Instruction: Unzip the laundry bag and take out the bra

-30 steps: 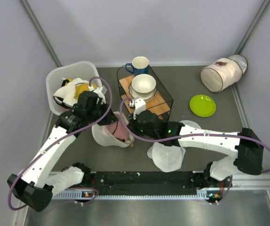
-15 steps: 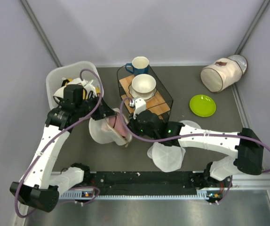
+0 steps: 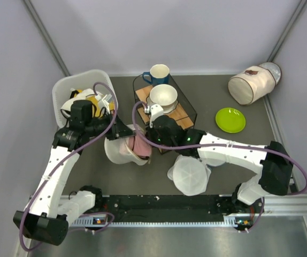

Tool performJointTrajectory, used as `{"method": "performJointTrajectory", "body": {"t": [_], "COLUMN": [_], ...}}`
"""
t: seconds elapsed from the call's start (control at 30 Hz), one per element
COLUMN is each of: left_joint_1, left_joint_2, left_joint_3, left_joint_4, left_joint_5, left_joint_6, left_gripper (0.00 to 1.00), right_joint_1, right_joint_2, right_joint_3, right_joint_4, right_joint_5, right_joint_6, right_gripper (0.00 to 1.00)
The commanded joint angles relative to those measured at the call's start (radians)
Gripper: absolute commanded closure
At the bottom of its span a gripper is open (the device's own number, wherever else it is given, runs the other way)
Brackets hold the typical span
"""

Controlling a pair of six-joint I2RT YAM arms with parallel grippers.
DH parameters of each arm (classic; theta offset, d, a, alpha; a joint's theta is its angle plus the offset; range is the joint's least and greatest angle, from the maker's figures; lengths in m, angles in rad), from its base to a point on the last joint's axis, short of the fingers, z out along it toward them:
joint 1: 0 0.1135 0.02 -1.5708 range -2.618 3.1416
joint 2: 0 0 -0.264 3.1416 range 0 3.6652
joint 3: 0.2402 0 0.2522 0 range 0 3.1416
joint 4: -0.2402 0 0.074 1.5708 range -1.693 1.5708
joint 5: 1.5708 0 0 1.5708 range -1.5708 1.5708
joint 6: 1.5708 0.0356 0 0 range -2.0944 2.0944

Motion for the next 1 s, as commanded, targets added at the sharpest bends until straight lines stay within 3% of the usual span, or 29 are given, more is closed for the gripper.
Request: {"method": "performJointTrajectory", "body": {"t": [0.0, 0.33, 0.57, 0.73, 0.9, 0.97], "left_joint_1": [0.004, 0.004, -0.002, 0.0, 0.023, 0.037], "left_joint_2": [-0.025, -0.01, -0.04, -0.111, -0.082, -0.066], "left_joint_3": [-0.042, -0.102, -0.035, 0.03, 0.145, 0.151], "left_joint_4": [0.112, 0.094, 0.155, 0.375, 0.521, 0.685], "left_joint_5": [0.103, 0.084, 0.173, 0.288, 0.175, 0.161], "left_joint_6": [0.015, 0.07, 0.056, -0.063, -0.195, -0.307], "left_gripper": [1.0, 1.0, 1.0, 1.0, 1.0, 1.0], "right_joint_1": [-0.026, -0.025, -0.025, -0.023, -0.023, -0.025], "right_joint_2": [-0.014, -0.106, -0.035, -0.013, -0.014, -0.024], "right_joint_3": [0.111, 0.167, 0.181, 0.205, 0.213, 0.207], "right_joint_4": [-0.031, -0.045, -0.058, -0.07, -0.073, -0.073], "right_joint_5": [-0.061, -0.151, -0.154, -0.153, -0.131, -0.13], "right_joint_6": [-0.041, -0.038, -0.025, -0.029, -0.029, -0.02], "right_gripper": [1.0, 1.0, 1.0, 1.0, 1.0, 1.0]}}
